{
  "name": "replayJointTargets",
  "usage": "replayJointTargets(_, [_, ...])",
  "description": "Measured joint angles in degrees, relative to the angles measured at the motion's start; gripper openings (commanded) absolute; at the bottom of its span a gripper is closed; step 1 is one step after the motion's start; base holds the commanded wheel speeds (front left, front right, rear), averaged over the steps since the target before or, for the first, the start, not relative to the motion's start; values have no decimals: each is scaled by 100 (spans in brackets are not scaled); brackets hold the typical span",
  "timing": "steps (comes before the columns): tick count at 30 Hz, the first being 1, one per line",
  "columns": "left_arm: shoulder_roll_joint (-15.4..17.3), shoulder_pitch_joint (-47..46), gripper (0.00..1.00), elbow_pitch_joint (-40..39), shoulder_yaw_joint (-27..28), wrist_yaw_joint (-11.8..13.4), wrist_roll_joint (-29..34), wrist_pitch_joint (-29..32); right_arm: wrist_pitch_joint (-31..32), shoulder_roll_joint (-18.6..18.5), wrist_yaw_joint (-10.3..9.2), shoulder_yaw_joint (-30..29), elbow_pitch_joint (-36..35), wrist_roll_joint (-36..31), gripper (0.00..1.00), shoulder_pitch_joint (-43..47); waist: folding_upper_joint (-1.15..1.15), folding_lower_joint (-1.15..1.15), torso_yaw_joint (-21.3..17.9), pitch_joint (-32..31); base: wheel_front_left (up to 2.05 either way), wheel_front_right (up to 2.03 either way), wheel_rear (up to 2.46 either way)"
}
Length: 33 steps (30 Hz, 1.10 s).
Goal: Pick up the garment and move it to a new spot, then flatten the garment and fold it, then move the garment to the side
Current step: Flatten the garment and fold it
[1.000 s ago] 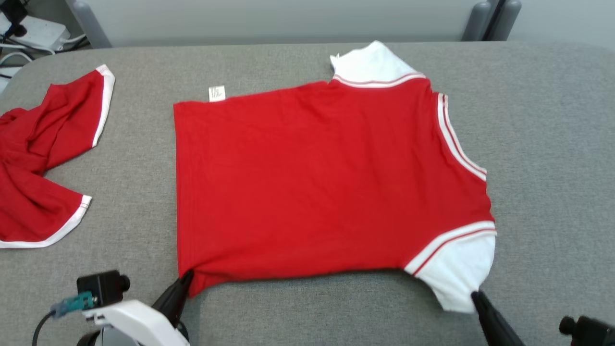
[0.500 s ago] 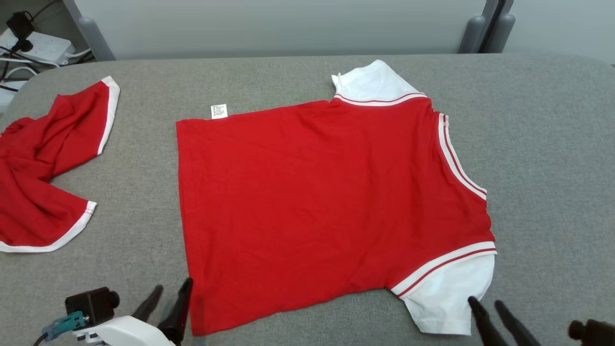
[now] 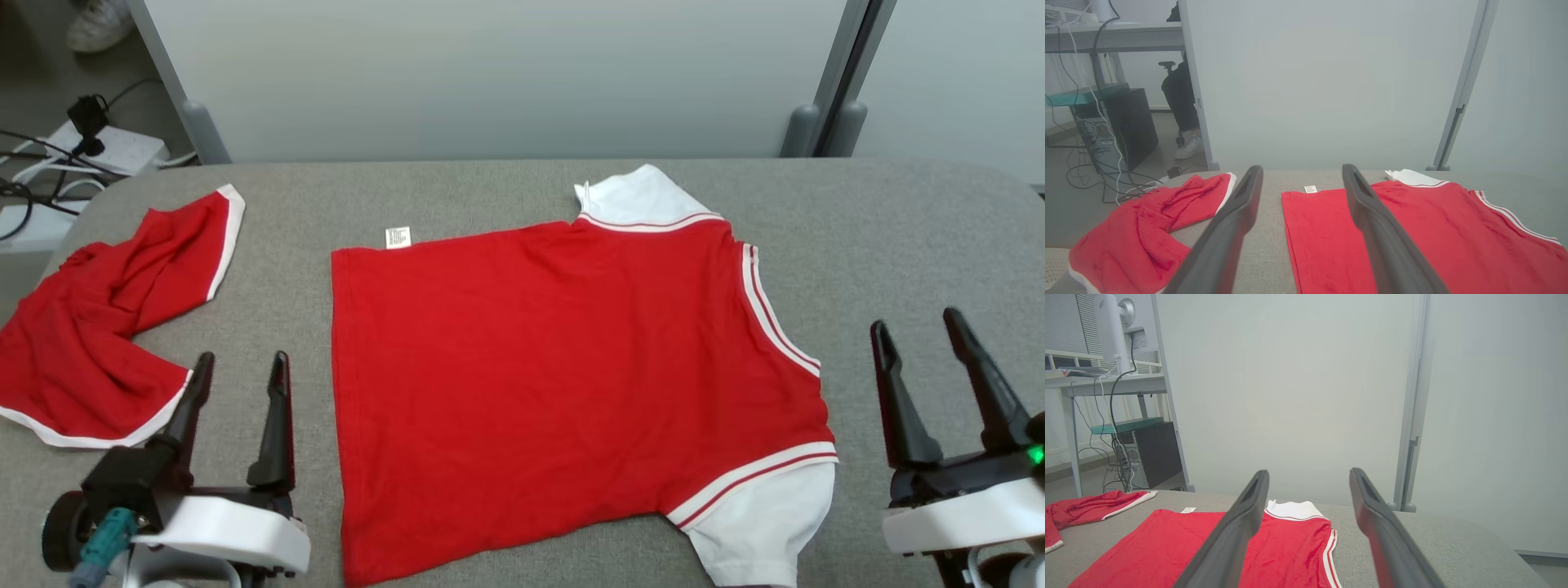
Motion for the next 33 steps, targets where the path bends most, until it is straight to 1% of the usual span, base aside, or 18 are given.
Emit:
replayJointTargets(3, [-29,62,100,38,-151,57,59,-7,-196,-65,0,97,456,-308,100,-33,0,0,20,-157,0,0,0])
replayJointTargets(7, [-83,321,100,175,-222,124,79,-8,-271,42,0,-12,1058,-276,100,105,0,0,71,-282,0,0,0])
replayJointTargets(11, [-127,664,100,316,-210,159,16,-60,-307,160,0,-85,1444,-287,100,396,0,0,65,-324,0,0,0])
replayJointTargets(15, [-137,871,100,397,-211,149,3,-124,-328,277,0,-112,1666,-291,100,742,0,0,59,-355,0,0,0])
replayJointTargets(18, [-144,955,100,432,-305,124,46,-125,-377,337,0,-135,1685,-309,100,935,0,0,65,-377,0,0,0])
replayJointTargets(24, [-144,988,100,549,-328,-89,78,-134,-378,363,0,-253,1646,-308,100,1075,0,0,87,-409,0,0,0])
replayJointTargets(33, [-181,987,100,593,-272,-101,11,-162,-378,427,0,-250,1629,-305,100,1075,0,0,47,-374,0,0,0])
